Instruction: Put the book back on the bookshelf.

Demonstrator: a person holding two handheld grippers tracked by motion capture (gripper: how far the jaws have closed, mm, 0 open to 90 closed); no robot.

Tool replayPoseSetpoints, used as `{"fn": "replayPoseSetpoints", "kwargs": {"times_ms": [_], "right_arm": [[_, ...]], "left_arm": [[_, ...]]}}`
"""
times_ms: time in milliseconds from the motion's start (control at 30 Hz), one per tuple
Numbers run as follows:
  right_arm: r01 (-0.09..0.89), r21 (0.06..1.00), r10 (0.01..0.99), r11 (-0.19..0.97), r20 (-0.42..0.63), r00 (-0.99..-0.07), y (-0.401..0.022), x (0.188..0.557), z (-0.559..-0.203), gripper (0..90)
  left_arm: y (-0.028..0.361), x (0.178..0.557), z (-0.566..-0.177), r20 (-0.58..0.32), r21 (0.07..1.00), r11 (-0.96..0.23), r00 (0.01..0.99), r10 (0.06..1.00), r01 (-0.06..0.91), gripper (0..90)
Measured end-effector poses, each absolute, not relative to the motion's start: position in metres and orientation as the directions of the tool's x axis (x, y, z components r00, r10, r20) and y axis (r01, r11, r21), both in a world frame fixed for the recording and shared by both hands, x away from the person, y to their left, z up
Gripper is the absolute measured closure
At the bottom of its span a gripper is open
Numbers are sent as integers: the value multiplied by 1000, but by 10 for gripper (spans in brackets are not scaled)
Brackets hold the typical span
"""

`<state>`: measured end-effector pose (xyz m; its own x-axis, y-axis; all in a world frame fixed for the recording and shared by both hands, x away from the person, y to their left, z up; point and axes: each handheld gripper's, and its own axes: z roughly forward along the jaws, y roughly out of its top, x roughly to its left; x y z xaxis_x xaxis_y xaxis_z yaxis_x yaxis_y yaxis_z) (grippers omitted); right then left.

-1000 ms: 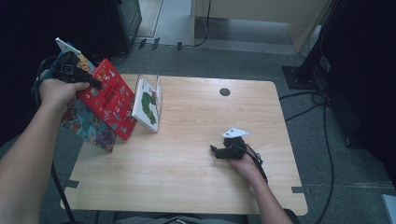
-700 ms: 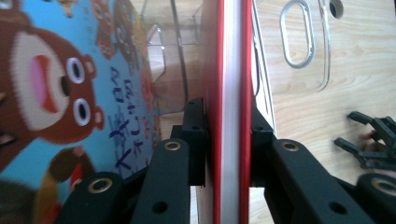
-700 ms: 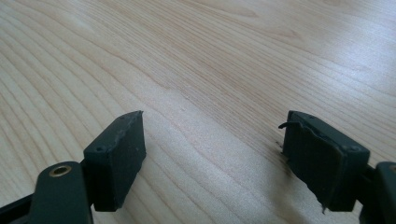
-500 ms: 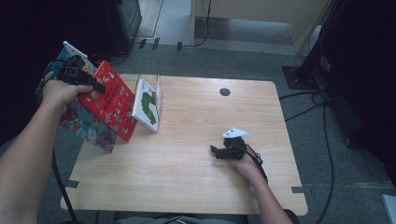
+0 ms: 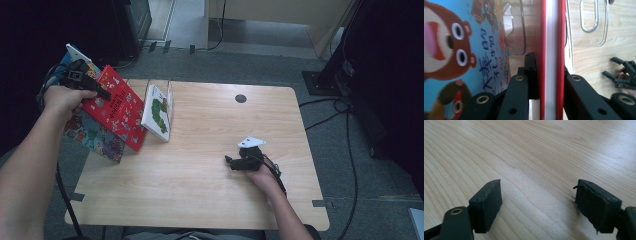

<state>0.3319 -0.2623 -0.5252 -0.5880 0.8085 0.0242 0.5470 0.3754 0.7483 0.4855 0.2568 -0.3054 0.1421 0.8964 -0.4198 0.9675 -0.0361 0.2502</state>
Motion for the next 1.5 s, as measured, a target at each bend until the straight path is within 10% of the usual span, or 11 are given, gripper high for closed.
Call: {"fn": "replayPoseSetpoints", "kwargs": {"times_ms": [867,1500], "right_arm": [[549,747,808,375,26,-588,-261,331,-525,212],[546,748,805,377,28,-593,-262,331,-525,210]], "left_arm": [[251,507,-316,-428,311,55,88,899,949,787],[256,500,-296,-420,324,25,120,900,946,550]]}}
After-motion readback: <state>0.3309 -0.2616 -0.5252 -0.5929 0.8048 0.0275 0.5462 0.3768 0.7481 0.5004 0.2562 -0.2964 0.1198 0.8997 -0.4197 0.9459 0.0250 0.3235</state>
